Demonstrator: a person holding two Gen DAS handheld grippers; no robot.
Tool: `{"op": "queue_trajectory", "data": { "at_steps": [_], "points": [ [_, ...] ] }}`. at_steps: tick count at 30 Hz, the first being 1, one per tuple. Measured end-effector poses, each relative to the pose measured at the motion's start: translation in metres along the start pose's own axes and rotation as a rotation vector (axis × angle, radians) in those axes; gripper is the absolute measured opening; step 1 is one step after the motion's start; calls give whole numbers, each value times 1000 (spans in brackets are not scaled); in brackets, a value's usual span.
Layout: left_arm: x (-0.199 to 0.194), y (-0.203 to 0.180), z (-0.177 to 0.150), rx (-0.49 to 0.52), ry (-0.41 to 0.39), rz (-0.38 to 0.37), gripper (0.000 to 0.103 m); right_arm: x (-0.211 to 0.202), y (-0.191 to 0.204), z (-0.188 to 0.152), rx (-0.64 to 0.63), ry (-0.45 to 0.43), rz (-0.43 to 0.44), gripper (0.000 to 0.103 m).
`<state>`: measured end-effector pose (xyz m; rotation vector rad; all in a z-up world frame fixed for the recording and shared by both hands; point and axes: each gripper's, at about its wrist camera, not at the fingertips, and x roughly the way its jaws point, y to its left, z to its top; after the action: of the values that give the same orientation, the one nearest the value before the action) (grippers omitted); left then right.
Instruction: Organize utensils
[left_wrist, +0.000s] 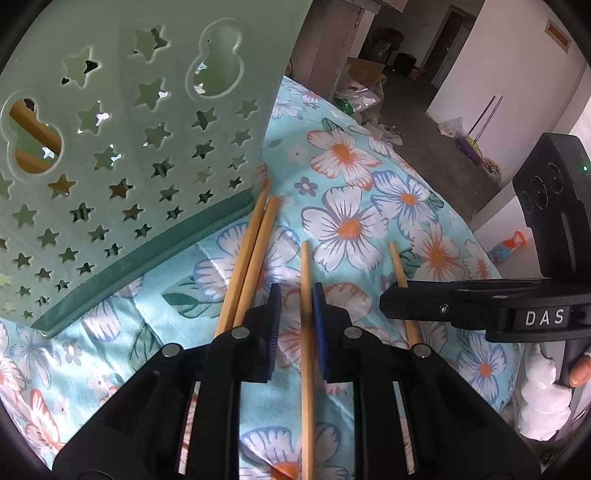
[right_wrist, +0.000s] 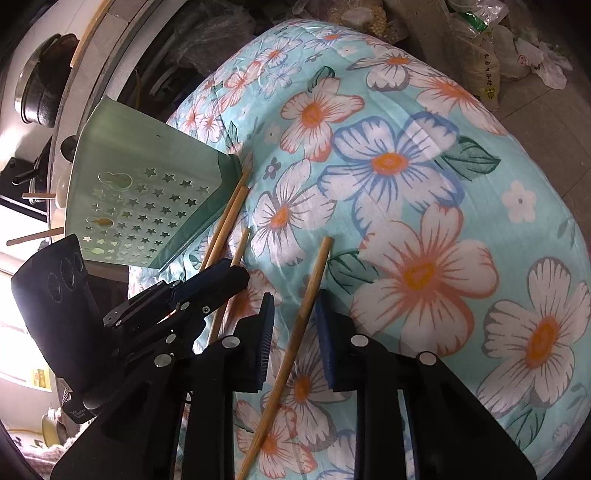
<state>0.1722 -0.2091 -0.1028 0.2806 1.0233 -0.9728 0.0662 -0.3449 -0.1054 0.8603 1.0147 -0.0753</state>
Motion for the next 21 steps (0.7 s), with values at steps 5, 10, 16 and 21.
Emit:
{"op": "queue_trajectory", "data": {
  "at_steps": [5, 10, 16, 21],
  "points": [
    [4, -3, 3, 10, -1, 11, 10, 0, 0, -1, 7, -4, -1, 23],
    [5, -4, 2, 15, -1, 3, 6, -1, -1, -2, 17, -9, 1, 23],
    [7, -3, 1, 8, -3, -3, 6, -2, -1, -3, 20, -10, 0, 23],
    [7, -2, 1, 7, -2, -4, 6, -2, -1, -3, 19, -11, 0, 23]
  ]
}}
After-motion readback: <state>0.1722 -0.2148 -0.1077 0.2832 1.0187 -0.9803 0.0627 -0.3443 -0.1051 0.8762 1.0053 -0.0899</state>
